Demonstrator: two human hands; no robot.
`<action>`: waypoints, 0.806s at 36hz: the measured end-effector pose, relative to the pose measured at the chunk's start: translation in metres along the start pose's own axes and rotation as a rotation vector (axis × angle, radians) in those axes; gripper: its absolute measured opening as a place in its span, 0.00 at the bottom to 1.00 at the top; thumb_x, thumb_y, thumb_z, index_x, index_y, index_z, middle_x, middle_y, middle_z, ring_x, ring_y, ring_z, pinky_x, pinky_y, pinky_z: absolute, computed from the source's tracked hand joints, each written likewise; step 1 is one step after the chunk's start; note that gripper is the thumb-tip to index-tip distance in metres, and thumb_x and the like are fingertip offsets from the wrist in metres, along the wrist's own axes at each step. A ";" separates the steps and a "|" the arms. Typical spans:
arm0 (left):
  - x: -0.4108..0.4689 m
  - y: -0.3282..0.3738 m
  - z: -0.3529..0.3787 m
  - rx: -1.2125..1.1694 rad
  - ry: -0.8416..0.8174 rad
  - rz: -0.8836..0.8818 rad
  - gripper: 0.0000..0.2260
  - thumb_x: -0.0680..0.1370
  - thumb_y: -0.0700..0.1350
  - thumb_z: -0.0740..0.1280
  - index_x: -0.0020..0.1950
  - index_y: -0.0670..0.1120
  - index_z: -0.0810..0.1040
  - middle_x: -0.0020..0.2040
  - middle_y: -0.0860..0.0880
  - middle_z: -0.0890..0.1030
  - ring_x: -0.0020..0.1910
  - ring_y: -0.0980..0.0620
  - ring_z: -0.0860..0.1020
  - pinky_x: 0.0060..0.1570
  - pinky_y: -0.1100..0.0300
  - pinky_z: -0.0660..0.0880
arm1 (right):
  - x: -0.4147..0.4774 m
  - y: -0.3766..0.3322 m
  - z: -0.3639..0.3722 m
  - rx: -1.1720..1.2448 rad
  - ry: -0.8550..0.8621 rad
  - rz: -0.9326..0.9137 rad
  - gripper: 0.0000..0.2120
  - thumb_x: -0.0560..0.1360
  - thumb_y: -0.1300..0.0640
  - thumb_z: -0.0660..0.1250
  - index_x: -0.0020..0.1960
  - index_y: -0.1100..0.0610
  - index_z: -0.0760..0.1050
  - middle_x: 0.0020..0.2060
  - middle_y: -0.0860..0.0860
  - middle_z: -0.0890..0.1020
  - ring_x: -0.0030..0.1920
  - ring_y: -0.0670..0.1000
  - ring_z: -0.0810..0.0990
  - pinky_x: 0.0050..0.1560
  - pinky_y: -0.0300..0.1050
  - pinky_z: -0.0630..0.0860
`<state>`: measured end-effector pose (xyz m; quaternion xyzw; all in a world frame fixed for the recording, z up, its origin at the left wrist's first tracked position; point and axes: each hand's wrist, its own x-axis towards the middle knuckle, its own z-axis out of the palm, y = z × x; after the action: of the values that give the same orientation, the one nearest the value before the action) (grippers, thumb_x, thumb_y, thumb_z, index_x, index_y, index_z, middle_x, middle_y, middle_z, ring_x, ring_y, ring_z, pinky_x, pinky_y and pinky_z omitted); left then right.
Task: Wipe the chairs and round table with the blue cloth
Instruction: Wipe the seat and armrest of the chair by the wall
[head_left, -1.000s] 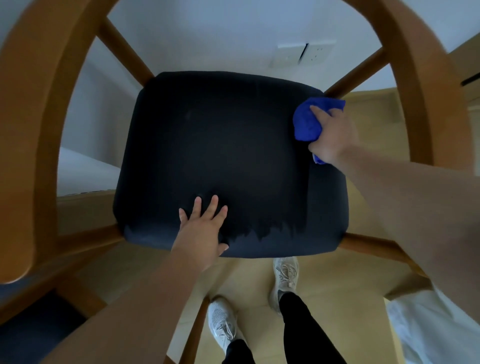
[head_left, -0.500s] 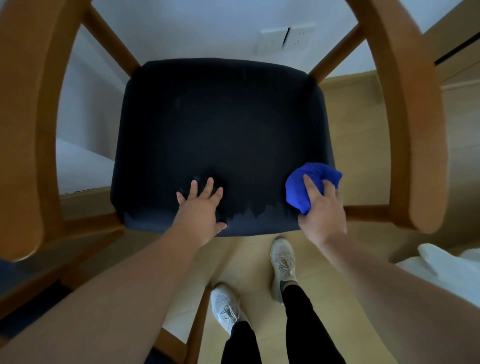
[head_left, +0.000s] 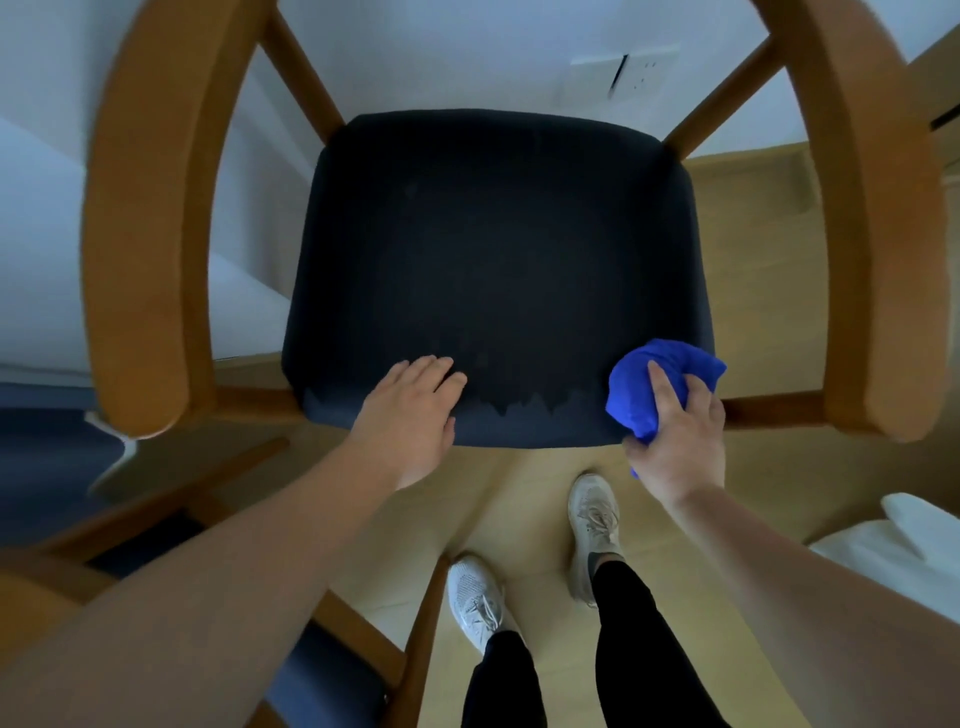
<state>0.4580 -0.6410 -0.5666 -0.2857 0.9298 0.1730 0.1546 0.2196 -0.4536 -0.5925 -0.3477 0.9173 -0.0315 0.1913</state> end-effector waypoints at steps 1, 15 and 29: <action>-0.008 -0.004 -0.008 0.023 0.032 0.045 0.22 0.79 0.48 0.61 0.73 0.44 0.66 0.73 0.45 0.66 0.73 0.46 0.62 0.72 0.52 0.54 | 0.000 -0.001 0.000 0.011 -0.001 0.011 0.42 0.67 0.52 0.73 0.76 0.47 0.56 0.70 0.59 0.60 0.67 0.63 0.59 0.64 0.60 0.69; -0.076 -0.071 -0.123 0.343 0.203 0.131 0.11 0.73 0.40 0.66 0.54 0.41 0.81 0.50 0.43 0.82 0.50 0.42 0.79 0.56 0.48 0.72 | -0.001 -0.028 -0.007 0.100 -0.014 0.169 0.40 0.70 0.53 0.70 0.77 0.47 0.54 0.73 0.58 0.57 0.69 0.65 0.57 0.64 0.61 0.68; -0.089 -0.105 -0.116 0.206 0.299 0.171 0.14 0.71 0.43 0.55 0.31 0.47 0.77 0.28 0.51 0.77 0.29 0.49 0.72 0.49 0.54 0.67 | -0.023 -0.095 0.027 0.170 0.058 0.220 0.39 0.70 0.54 0.71 0.76 0.50 0.57 0.72 0.62 0.58 0.66 0.68 0.59 0.68 0.60 0.61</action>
<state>0.5682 -0.7275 -0.4533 -0.2111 0.9760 0.0452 0.0280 0.3050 -0.5080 -0.5917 -0.2265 0.9491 -0.0980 0.1957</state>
